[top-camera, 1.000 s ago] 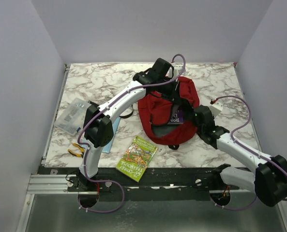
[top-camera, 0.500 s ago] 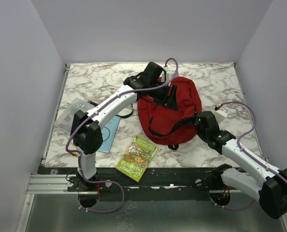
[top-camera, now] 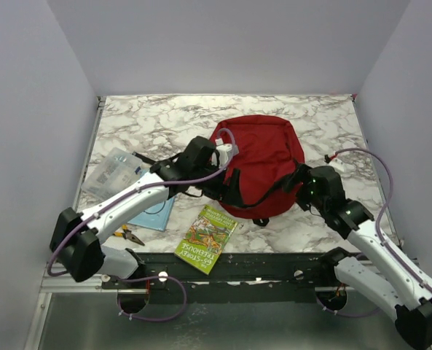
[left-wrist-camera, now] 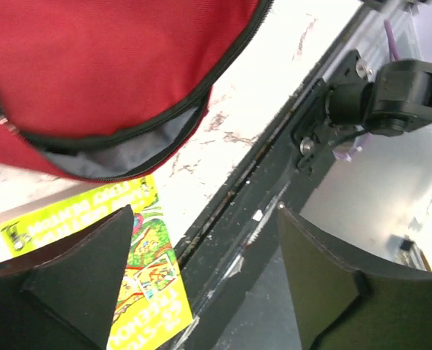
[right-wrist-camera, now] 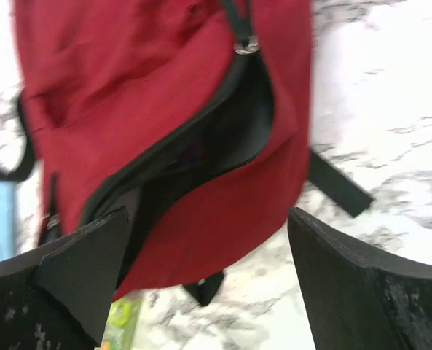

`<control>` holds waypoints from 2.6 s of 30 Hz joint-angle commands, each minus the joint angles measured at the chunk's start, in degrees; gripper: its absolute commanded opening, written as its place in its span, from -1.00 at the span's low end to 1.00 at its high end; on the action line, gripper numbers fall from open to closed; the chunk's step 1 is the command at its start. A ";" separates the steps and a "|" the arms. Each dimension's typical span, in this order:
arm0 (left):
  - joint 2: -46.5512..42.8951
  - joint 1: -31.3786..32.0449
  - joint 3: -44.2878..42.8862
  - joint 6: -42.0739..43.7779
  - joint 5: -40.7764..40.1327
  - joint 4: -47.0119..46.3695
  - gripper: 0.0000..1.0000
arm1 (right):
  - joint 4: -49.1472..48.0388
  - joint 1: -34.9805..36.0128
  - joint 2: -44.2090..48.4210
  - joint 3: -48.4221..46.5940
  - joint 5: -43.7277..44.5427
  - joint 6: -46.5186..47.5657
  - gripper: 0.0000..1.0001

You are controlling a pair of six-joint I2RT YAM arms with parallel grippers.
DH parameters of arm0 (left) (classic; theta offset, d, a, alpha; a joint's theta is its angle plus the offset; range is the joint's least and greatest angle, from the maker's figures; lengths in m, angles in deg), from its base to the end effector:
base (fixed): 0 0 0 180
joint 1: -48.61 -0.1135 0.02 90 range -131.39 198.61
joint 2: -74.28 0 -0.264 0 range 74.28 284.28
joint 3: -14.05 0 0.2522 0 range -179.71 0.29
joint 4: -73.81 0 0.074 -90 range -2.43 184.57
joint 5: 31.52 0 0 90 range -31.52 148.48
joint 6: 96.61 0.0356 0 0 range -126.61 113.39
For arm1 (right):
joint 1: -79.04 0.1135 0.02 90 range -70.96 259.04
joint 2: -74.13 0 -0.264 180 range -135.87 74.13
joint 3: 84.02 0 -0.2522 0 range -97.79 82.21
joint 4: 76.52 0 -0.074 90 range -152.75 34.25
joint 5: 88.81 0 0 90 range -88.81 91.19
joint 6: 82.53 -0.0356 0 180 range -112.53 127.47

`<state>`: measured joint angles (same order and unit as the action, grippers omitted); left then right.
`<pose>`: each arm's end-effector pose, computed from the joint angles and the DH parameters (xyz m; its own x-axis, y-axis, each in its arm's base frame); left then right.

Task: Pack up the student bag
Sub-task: Place the book in the student bag, then pick up the book from the center of the board.

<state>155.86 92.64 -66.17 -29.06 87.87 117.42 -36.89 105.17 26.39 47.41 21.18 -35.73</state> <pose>0.2091 -0.2265 0.2944 -0.7962 0.3069 -0.5214 0.5964 0.5435 -0.5907 0.1655 0.0676 0.2452 -0.5297 0.4567 -0.7147 0.2578 0.8895 0.3773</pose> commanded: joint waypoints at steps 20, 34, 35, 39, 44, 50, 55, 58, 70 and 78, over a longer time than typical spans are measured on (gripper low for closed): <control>-14.98 -7.14 34.65 -17.38 -21.14 -14.06 0.74 | -24.97 33.67 -0.88 15.53 -29.95 -24.40 0.91; -15.39 -7.12 43.65 -20.25 -15.51 -22.08 0.18 | -35.92 35.92 -36.50 -1.25 -20.85 -18.91 0.61; -15.48 -7.12 43.90 -20.40 -15.50 -22.50 0.08 | -36.58 35.96 -38.73 -2.67 -21.07 -18.29 0.61; -16.74 -7.20 44.51 -20.59 -15.90 -22.97 -0.35 | -37.23 35.69 -43.72 -8.23 -19.02 -14.66 0.61; -20.82 -8.02 45.19 -21.25 -18.39 -22.72 -1.00 | -34.09 32.00 -44.87 -11.22 -19.09 -11.90 0.64; -30.32 -10.60 46.04 -23.87 -22.06 -19.69 -1.00 | -36.08 31.64 -38.75 -4.08 -24.44 -15.55 0.78; -40.79 -13.24 47.19 -29.40 -22.30 -17.97 -1.00 | -53.97 31.71 -35.63 7.57 -34.11 -25.91 0.90; -44.29 -14.29 47.47 -32.60 -21.66 -17.78 -1.00 | -57.88 31.80 -34.84 10.30 -34.87 -29.17 0.94; -54.03 -17.27 53.05 -49.82 -20.18 -22.59 -1.00 | -65.78 32.34 -40.02 11.76 -38.91 -31.93 0.95; -56.41 -17.58 56.27 -54.96 -18.36 -25.45 -1.00 | -69.73 33.14 -36.50 10.82 -37.21 -32.03 0.53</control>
<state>101.33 75.22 -10.96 -77.96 66.01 98.64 -100.36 137.23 -12.45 58.62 -16.18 -67.20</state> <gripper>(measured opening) 0.050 0.833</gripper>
